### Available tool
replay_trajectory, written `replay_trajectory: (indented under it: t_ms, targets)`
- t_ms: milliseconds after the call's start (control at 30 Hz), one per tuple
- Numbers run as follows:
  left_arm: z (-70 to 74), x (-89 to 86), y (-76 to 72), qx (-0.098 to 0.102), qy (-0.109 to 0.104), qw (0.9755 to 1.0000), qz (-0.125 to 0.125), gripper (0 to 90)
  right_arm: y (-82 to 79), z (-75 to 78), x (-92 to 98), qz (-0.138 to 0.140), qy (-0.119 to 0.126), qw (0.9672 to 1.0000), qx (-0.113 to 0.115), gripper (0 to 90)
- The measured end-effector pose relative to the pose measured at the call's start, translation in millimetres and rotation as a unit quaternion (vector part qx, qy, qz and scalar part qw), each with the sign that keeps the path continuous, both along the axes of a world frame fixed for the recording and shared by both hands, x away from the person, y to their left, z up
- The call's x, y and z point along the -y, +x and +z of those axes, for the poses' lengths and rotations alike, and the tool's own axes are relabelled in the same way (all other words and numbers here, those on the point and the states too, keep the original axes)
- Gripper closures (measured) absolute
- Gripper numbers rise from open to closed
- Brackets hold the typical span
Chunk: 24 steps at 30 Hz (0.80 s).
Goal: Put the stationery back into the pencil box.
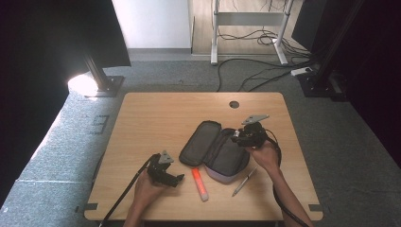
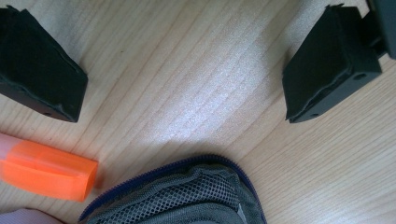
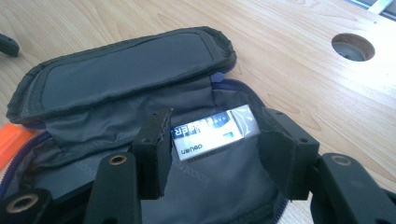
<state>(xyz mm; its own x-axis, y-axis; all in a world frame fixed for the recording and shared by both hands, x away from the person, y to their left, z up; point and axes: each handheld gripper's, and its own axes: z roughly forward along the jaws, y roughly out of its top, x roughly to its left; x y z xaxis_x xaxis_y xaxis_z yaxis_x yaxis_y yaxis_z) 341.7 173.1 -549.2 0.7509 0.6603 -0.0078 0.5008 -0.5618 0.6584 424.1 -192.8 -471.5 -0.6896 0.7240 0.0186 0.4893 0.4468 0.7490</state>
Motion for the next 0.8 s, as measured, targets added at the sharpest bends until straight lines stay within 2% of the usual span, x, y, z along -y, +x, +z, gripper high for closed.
replay_trajectory:
  t_ms: [533,800]
  targets:
    - [0.0,0.0,-0.1,0.000,0.000,1.0000,0.000,0.0,-1.5,-8.1,-17.6,0.019,-0.003,0.9998,0.005,45.0]
    - [0.0,0.0,0.0,0.000,0.000,1.0000,0.000,0.0,-0.8,-18.1,-29.1,0.027,-0.010,0.9996,0.000,45.0]
